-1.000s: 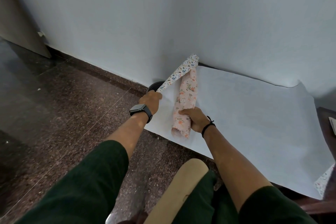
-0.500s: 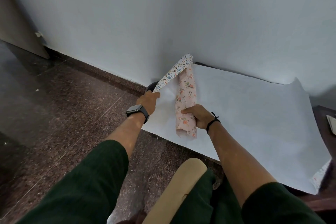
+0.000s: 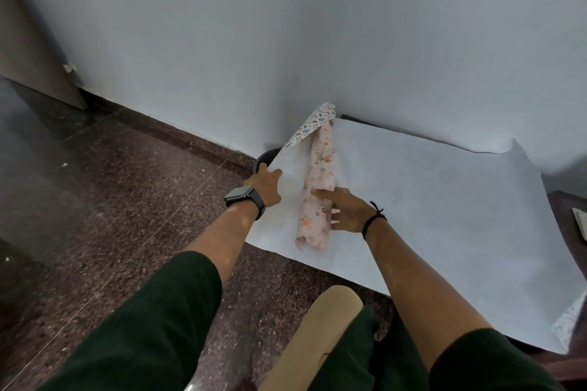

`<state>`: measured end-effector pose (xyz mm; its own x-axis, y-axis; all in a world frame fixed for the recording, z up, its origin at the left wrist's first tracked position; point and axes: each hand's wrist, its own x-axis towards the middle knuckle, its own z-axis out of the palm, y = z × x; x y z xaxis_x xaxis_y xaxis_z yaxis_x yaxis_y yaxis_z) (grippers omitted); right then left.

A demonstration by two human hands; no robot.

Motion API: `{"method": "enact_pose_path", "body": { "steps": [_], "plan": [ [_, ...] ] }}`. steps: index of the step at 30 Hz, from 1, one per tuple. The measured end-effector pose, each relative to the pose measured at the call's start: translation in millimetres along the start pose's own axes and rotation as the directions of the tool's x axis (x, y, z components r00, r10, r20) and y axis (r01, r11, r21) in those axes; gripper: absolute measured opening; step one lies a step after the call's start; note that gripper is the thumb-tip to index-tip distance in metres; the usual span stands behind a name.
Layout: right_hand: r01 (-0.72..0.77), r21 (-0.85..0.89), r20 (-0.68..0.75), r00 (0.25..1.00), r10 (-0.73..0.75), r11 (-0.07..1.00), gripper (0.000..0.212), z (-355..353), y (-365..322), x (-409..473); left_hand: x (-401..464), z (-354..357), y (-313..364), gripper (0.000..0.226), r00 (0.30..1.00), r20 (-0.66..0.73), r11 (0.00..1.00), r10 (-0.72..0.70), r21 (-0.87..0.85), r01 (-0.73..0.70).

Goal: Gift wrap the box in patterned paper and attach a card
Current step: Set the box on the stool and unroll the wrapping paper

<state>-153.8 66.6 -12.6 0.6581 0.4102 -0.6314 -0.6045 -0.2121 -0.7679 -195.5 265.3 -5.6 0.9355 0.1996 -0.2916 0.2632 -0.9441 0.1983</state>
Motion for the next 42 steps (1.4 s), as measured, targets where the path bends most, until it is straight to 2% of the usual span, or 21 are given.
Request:
{"method": "enact_pose_path", "body": {
  "steps": [2,4,7,10,15,20,24,30,36,42],
  "plan": [
    [-0.001,-0.011,-0.053,0.999,0.001,1.000,0.089,3.2,-5.2,4.4,4.8,-0.4,2.2,0.053,1.000,-0.019,0.998,-0.005,0.058,0.006],
    [0.034,-0.031,-0.130,0.991,-0.038,0.999,0.090,9.2,-11.4,11.1,12.0,1.7,5.0,0.056,0.998,-0.062,0.980,0.024,0.197,-0.011],
    [0.081,-0.101,-0.250,0.963,-0.104,0.992,0.076,19.7,-20.6,27.4,25.9,7.6,7.7,0.055,0.992,-0.041,0.919,0.116,0.383,-0.092],
    [0.101,-0.190,-0.315,0.936,-0.158,0.977,0.065,28.4,-27.0,47.4,37.7,15.7,5.5,0.055,0.982,0.037,0.878,0.186,0.443,-0.183],
    [0.111,-0.264,-0.351,0.914,-0.203,0.958,0.072,24.7,-26.9,73.8,49.3,26.5,8.2,0.056,0.954,-0.047,0.762,0.295,0.614,-0.205],
    [0.105,-0.296,-0.306,0.931,-0.198,0.949,0.054,12.7,-32.6,84.0,54.2,26.7,16.4,0.055,0.943,-0.028,0.759,0.332,0.601,-0.249],
    [0.125,-0.236,-0.254,0.949,-0.185,0.964,0.046,5.8,-37.1,82.6,56.1,27.4,18.5,0.056,0.948,-0.005,0.760,0.318,0.599,-0.252],
    [0.145,-0.178,-0.223,0.957,-0.184,0.973,0.036,2.5,-37.2,76.0,54.7,34.9,22.3,0.058,0.956,-0.042,0.784,0.292,0.583,-0.214],
    [0.118,-0.065,-0.210,0.969,-0.129,0.991,0.039,-2.0,-40.7,73.6,59.3,27.7,26.1,0.058,0.965,-0.003,0.717,0.263,0.670,-0.193],
    [0.095,0.019,-0.174,0.981,-0.090,0.995,0.039,-4.9,-45.7,68.0,65.0,33.2,27.4,0.060,0.971,-0.014,0.708,0.238,0.687,-0.164]
  ]
}}
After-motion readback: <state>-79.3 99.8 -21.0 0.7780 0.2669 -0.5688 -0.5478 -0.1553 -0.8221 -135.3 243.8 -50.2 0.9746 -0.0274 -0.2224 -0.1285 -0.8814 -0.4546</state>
